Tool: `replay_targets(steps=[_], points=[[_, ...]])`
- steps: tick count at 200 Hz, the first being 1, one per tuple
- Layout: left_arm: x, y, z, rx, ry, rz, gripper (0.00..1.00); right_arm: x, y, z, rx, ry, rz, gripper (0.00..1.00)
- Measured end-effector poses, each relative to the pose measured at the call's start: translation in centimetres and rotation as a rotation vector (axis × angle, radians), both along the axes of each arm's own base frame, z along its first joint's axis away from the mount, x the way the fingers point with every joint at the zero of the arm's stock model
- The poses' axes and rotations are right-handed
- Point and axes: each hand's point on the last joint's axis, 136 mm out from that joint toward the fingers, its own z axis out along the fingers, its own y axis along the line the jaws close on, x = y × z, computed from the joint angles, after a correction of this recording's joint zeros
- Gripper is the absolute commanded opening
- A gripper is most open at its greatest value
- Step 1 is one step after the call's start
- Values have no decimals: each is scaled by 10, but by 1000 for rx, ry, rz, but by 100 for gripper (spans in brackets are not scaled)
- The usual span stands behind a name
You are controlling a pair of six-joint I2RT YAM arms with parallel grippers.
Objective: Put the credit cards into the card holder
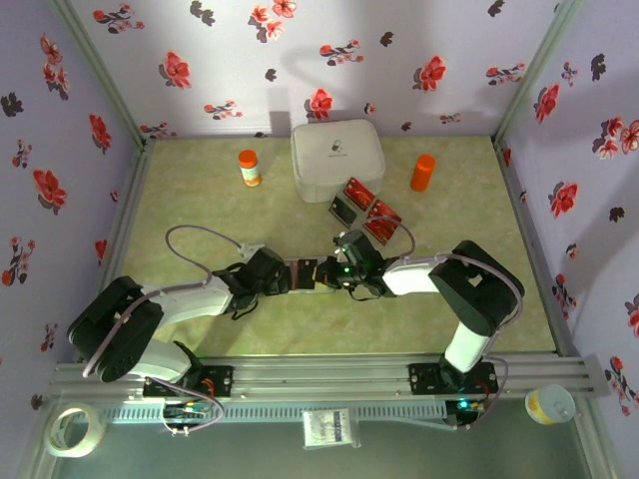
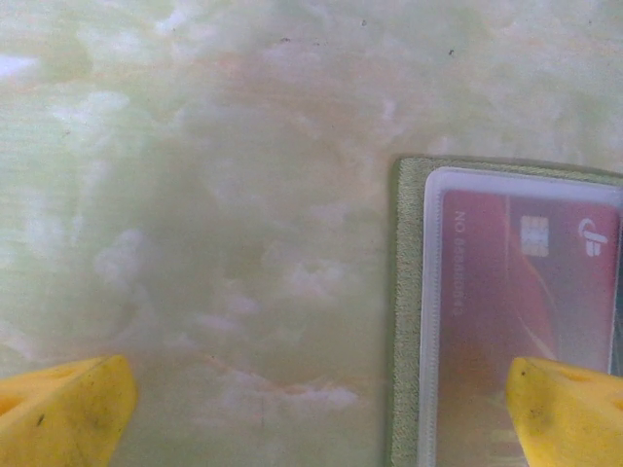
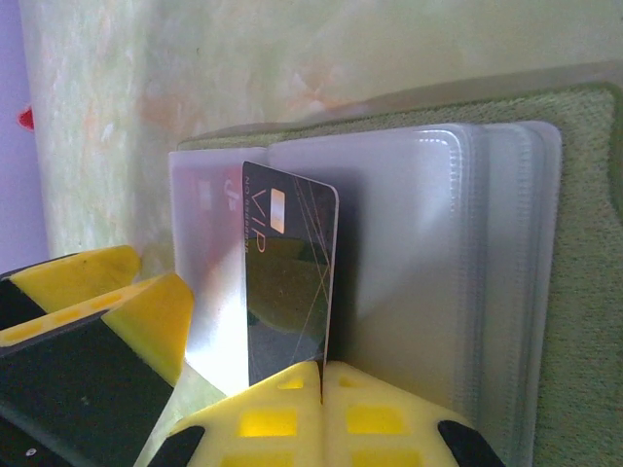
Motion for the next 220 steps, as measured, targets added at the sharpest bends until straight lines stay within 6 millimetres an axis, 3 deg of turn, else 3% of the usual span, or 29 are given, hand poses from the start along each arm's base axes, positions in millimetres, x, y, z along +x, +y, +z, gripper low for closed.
replay_targets(steps=[156,183,220], points=[[0,0,2,-5,-4,0,100,3,16,-3,-33,59,58,0],[-2,9,2,11,13,16,100,4,25,-3,-44,63,79,0],[-4,31,0,34,37,66,100,2,32,-1,-66,59,107,22]])
